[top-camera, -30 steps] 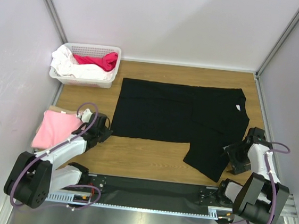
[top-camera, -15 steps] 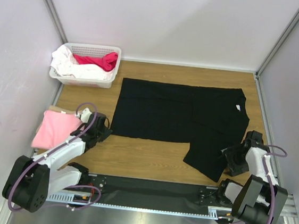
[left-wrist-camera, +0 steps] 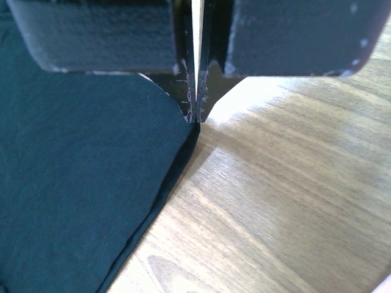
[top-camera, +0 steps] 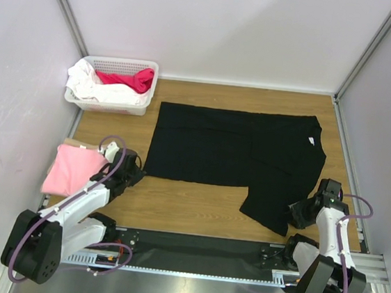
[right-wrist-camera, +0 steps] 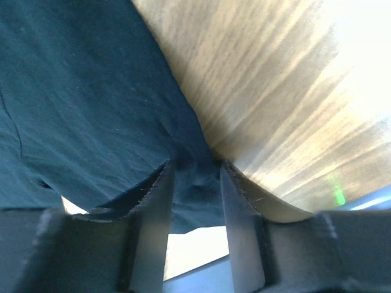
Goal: Fold and stack the t-shirts
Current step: Fold the tshirt
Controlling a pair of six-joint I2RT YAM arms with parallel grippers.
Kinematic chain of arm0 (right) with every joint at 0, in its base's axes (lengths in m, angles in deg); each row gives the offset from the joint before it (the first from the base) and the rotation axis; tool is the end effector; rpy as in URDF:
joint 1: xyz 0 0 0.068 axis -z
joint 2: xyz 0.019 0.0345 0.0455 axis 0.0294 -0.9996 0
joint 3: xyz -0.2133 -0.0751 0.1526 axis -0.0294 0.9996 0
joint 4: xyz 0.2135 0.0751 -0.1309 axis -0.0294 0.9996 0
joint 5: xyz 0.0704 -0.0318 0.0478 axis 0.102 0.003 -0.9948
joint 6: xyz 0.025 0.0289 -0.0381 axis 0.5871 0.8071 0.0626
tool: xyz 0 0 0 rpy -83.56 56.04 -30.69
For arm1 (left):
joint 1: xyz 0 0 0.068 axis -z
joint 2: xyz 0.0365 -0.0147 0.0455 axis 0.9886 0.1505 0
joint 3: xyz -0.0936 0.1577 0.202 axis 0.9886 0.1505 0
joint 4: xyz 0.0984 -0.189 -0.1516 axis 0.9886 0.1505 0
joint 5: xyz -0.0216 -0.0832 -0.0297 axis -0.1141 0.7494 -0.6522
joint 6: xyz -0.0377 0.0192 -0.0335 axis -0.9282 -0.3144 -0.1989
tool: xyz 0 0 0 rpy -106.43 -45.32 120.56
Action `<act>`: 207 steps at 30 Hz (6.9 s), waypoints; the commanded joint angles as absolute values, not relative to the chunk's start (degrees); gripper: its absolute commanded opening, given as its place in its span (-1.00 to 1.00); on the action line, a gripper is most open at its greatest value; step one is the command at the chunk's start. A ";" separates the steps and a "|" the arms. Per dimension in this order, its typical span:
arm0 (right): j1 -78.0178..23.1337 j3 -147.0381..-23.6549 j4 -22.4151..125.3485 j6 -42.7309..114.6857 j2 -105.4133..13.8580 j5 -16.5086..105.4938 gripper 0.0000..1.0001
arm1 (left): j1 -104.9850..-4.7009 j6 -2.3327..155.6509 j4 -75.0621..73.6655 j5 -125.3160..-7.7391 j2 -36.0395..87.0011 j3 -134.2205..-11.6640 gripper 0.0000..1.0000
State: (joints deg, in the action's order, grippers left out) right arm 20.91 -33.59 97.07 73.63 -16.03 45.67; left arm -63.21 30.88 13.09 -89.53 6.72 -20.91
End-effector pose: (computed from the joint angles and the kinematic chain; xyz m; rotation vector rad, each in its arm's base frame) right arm 0.1249 -0.0392 0.1550 1.4985 2.4567 0.2488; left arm 0.1737 -0.0474 0.1556 -0.9157 2.2174 -0.3152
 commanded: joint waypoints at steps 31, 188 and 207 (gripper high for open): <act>20.76 -59.19 88.49 71.88 -30.60 39.48 -1.00 | -63.76 33.31 17.75 -98.08 8.69 -34.16 -0.99; 28.75 -78.97 78.55 60.89 -69.64 45.45 -1.00 | -61.65 38.32 14.68 -90.87 42.62 -54.12 0.23; 29.28 -81.25 79.79 58.61 -70.08 45.45 -1.00 | -61.74 40.34 9.23 -93.59 47.45 -54.65 -0.25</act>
State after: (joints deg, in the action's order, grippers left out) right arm 28.71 -78.75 79.73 59.97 -70.04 44.17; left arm -61.29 39.42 12.13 -91.37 46.47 -52.96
